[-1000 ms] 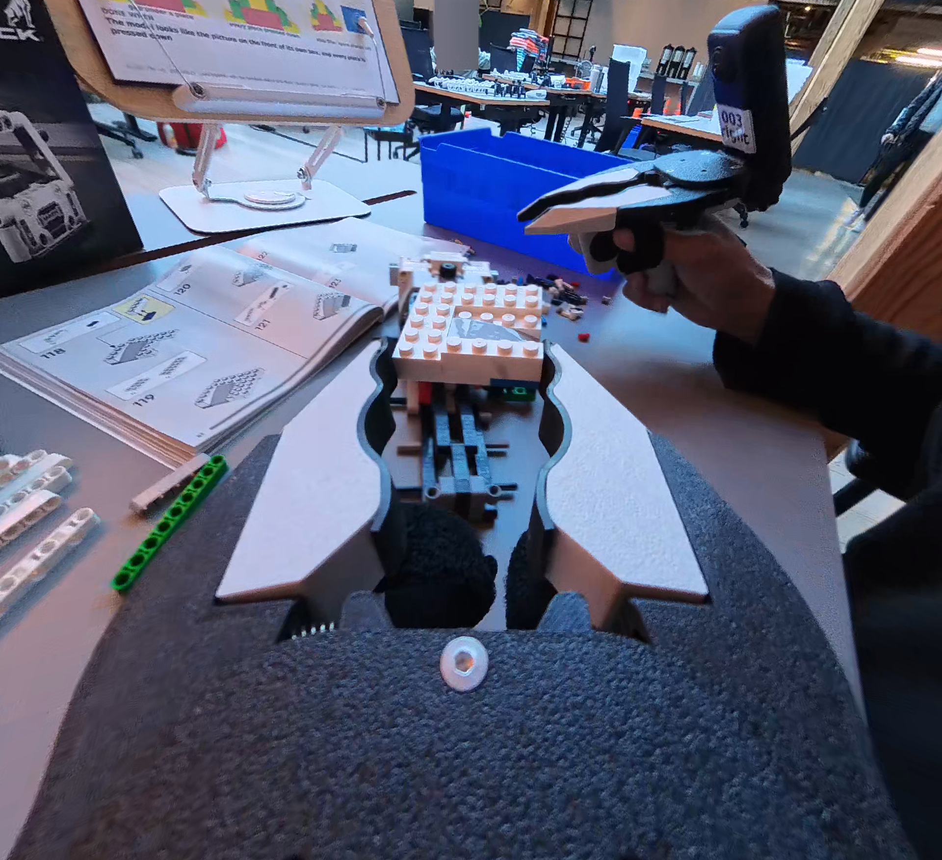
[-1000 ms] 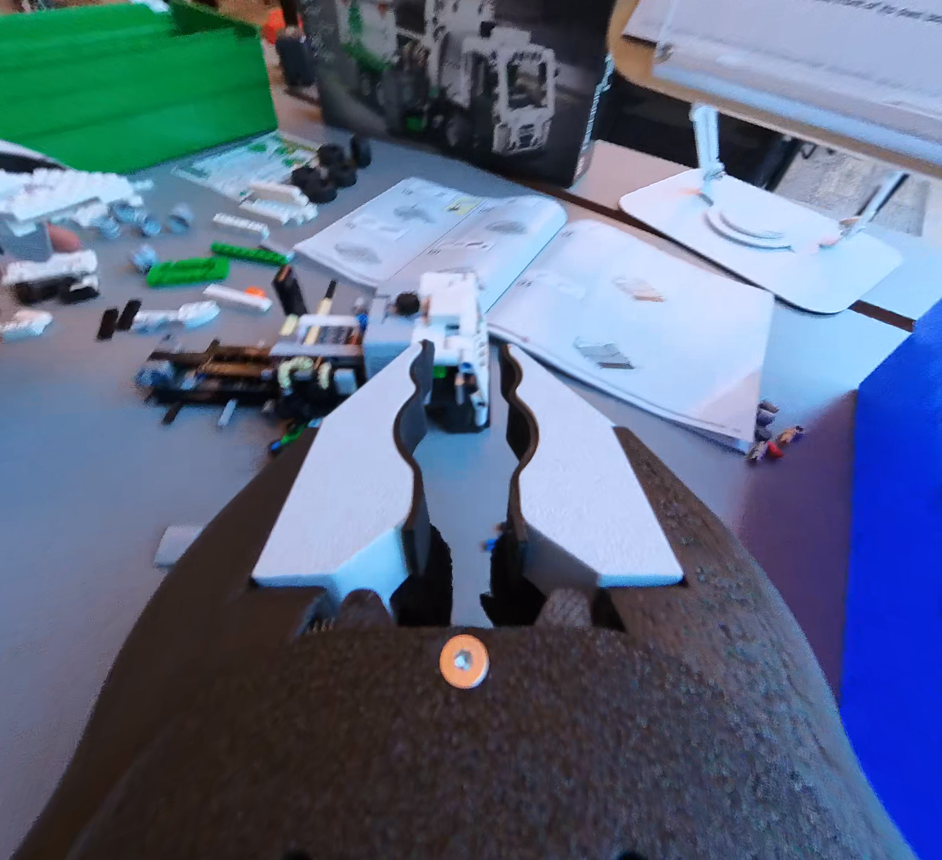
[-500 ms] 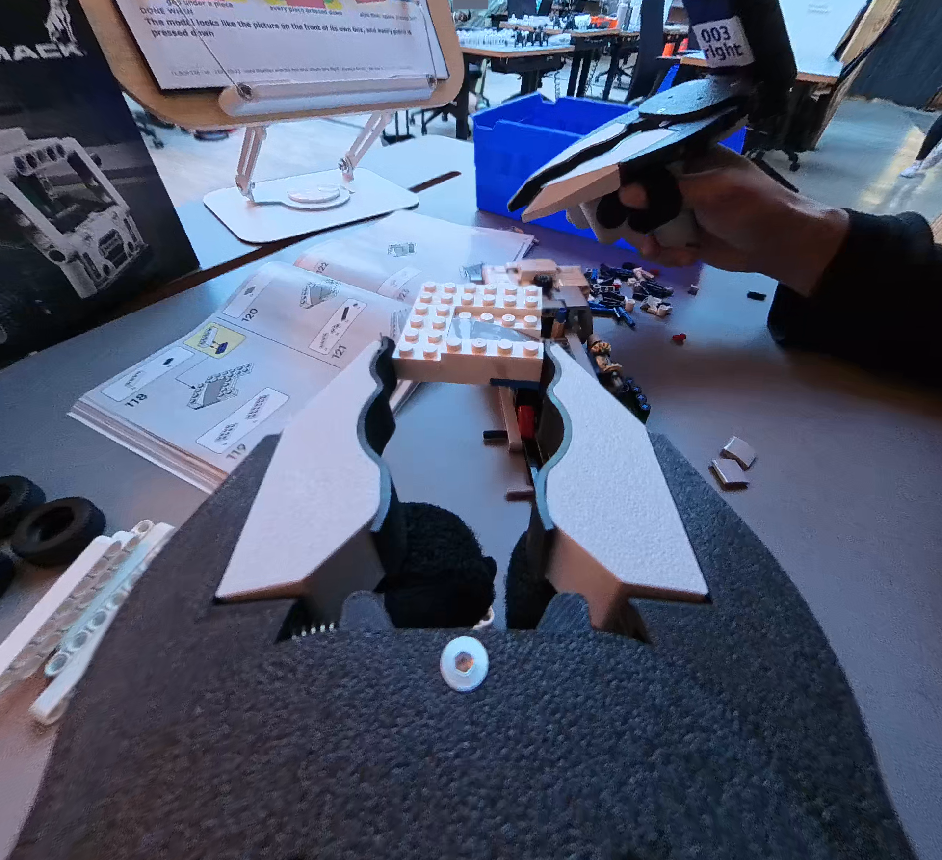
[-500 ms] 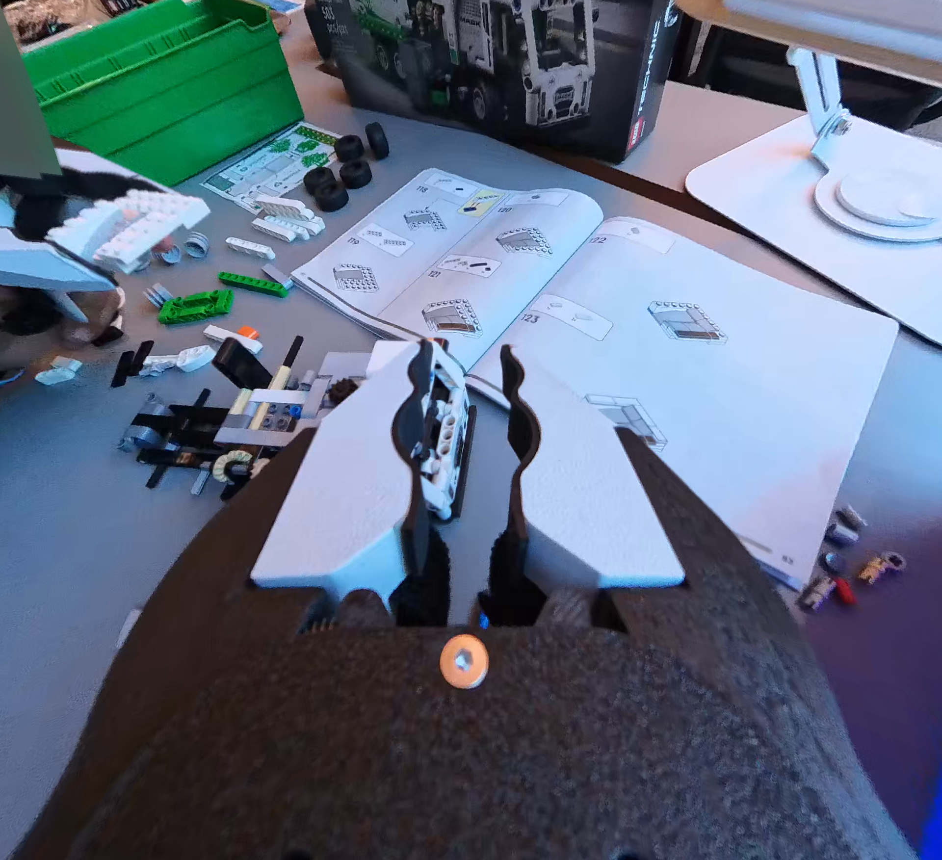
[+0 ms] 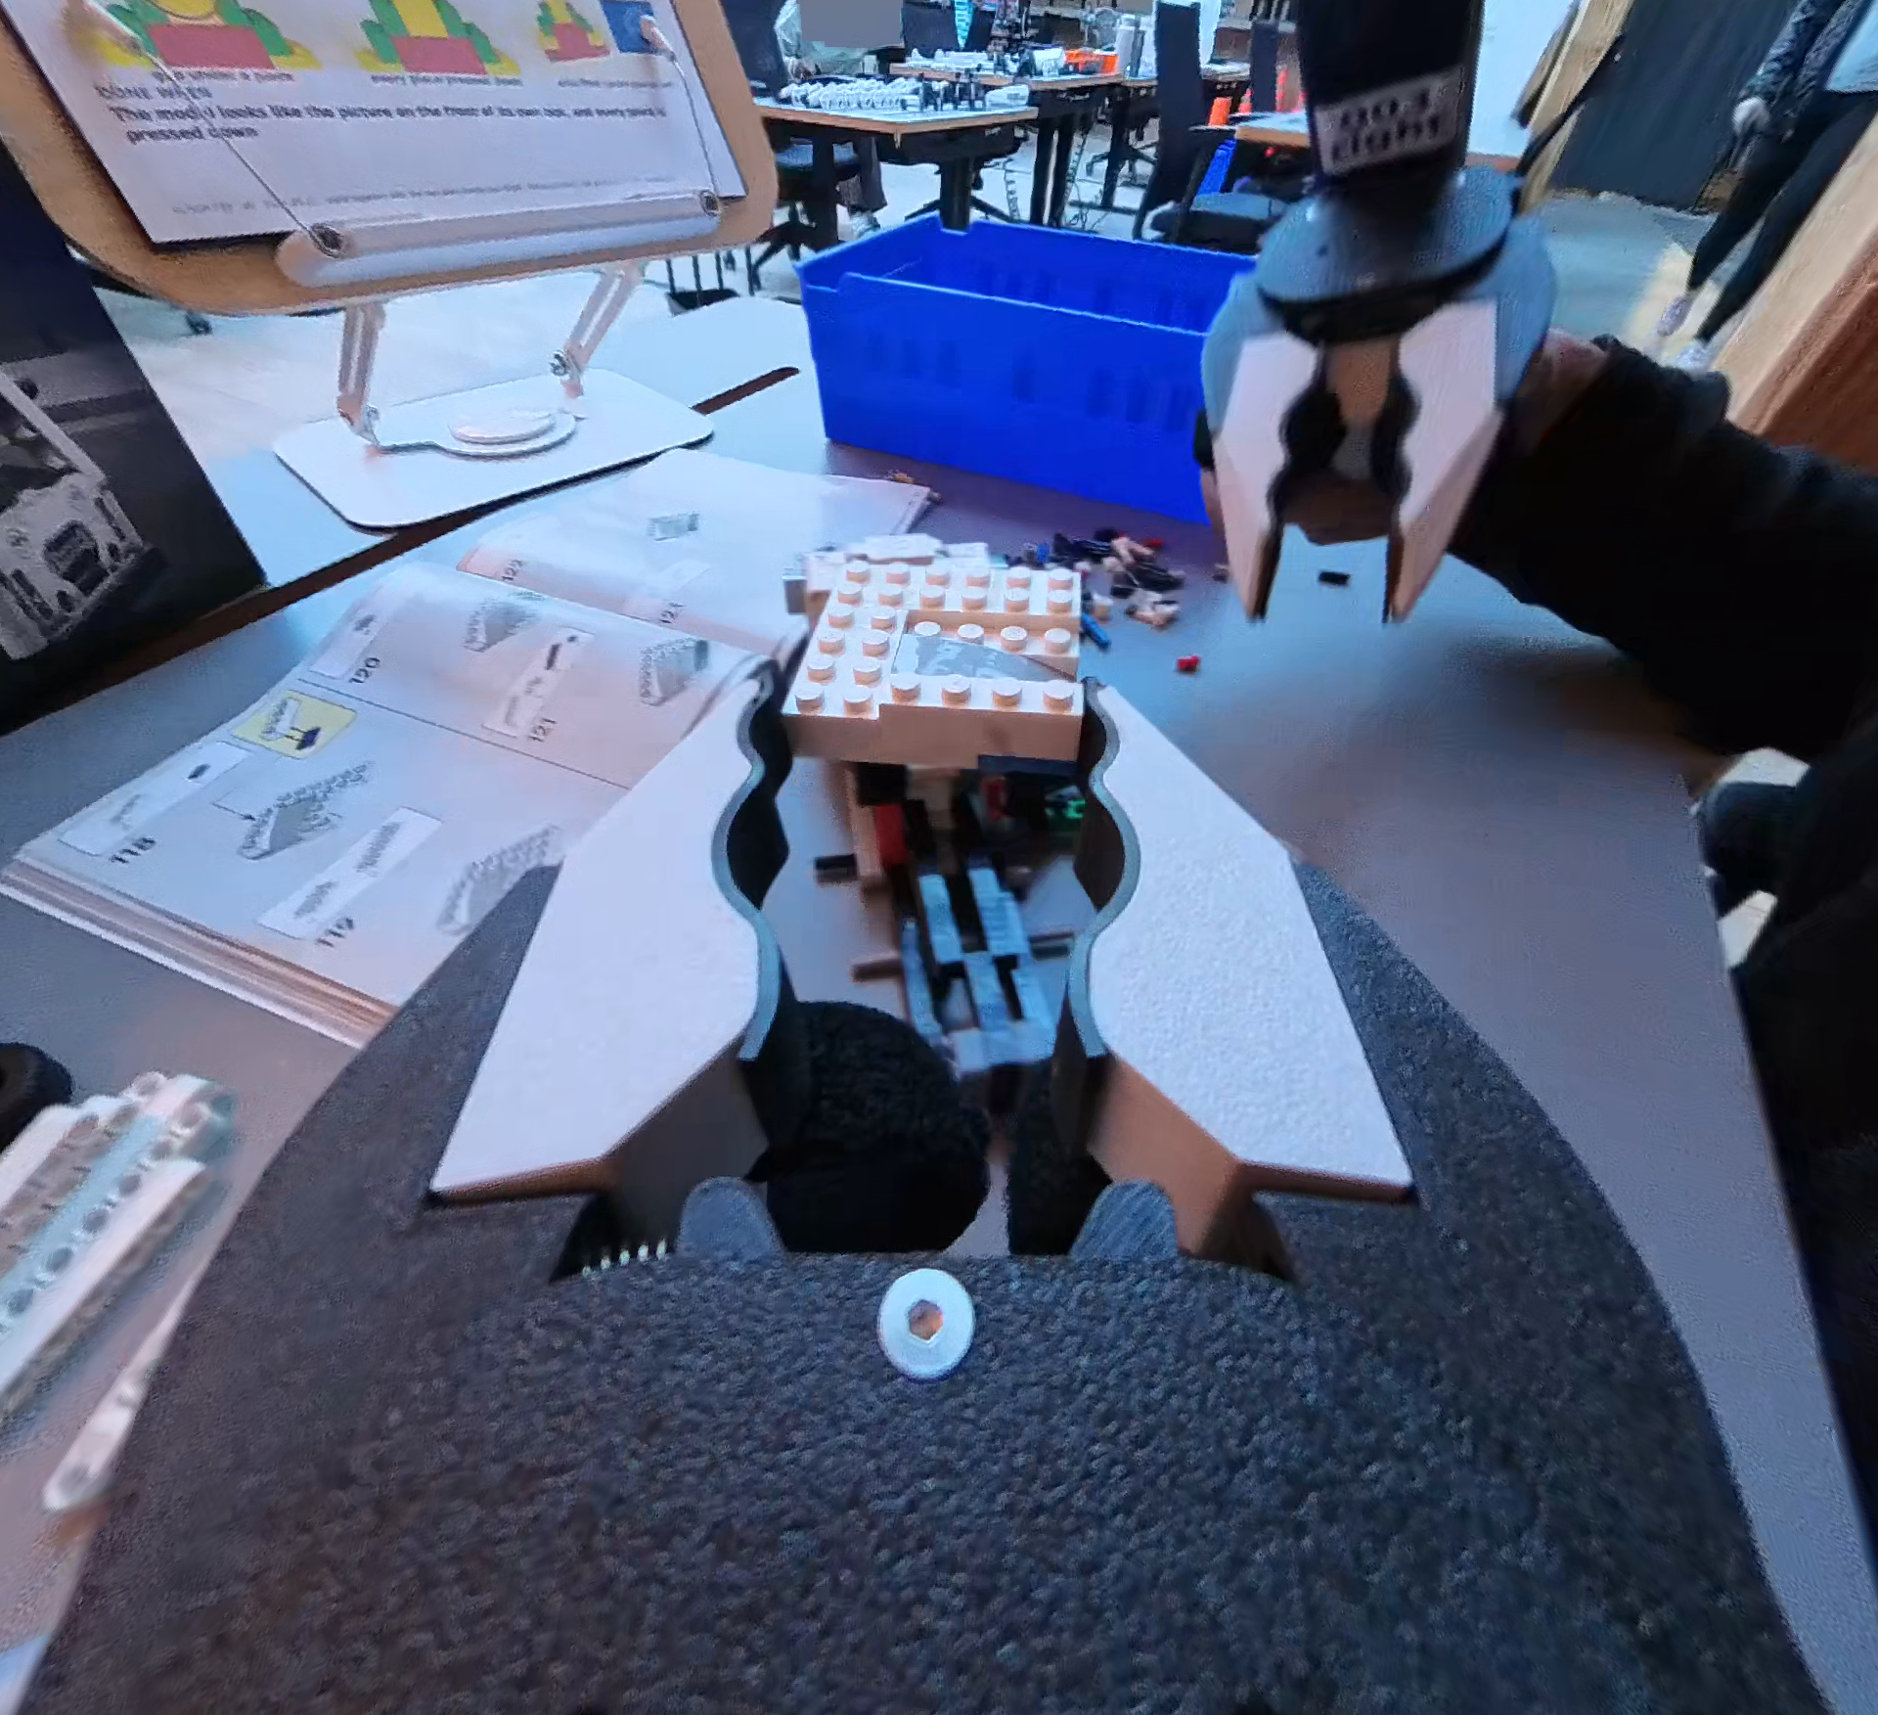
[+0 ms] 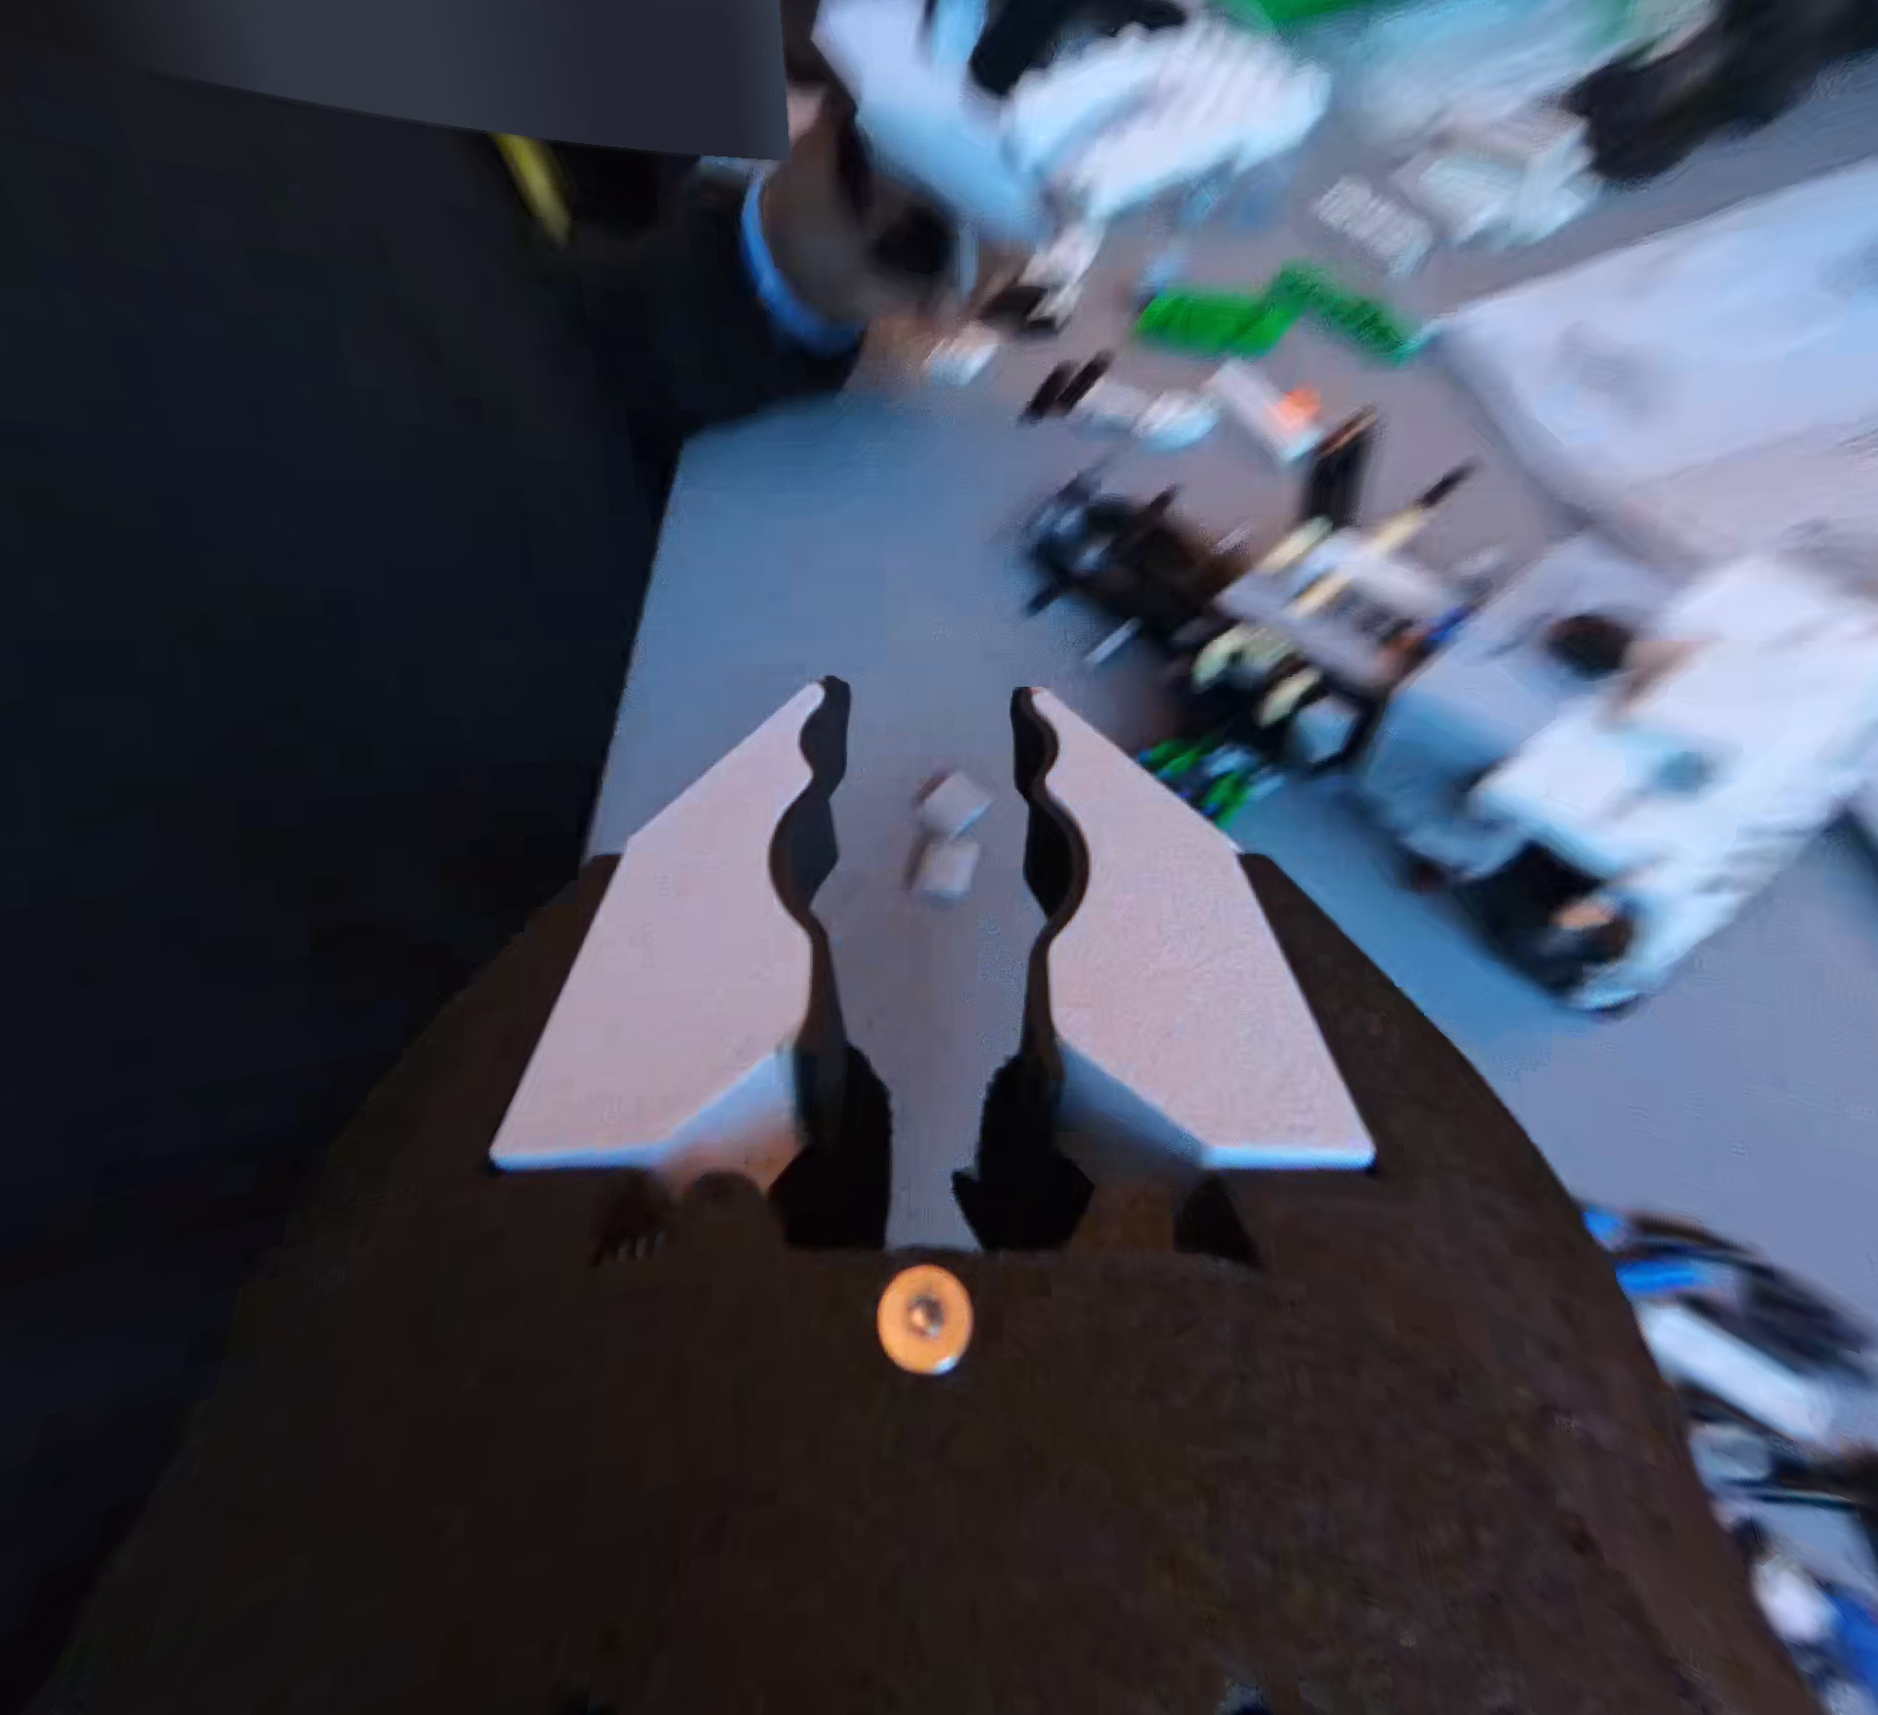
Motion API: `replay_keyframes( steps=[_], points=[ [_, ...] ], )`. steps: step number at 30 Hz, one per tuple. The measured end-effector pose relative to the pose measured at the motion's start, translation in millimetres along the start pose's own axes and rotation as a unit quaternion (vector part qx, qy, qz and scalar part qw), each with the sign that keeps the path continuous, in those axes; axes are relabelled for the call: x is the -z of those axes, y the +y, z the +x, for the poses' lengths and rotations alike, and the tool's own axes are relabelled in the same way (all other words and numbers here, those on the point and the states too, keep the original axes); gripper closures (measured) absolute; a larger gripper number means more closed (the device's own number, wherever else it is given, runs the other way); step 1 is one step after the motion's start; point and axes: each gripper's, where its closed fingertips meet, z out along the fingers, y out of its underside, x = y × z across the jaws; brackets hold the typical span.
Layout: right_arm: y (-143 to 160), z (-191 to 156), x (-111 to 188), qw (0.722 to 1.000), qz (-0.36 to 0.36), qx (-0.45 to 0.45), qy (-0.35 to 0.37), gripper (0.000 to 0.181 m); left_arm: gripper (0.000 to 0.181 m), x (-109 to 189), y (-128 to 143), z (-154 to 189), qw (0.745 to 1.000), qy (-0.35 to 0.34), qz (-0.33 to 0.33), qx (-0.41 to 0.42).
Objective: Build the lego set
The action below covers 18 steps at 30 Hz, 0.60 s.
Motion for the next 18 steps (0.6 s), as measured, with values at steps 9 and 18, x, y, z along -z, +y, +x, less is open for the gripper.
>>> replay_keyframes(
  steps=[9, 18],
  points=[
    [71, 4, -37, 0.973, -0.102, 0.081, 0.192, 0.158, 0.126, 19, 53, 59, 0.988, -0.063, -0.106, -0.088],
    [87, -14, -57, 0.978, -0.101, 0.027, 0.18, 0.158, 0.126, 24, 64, 77, 0.983, -0.076, -0.103, -0.132]
  ],
)
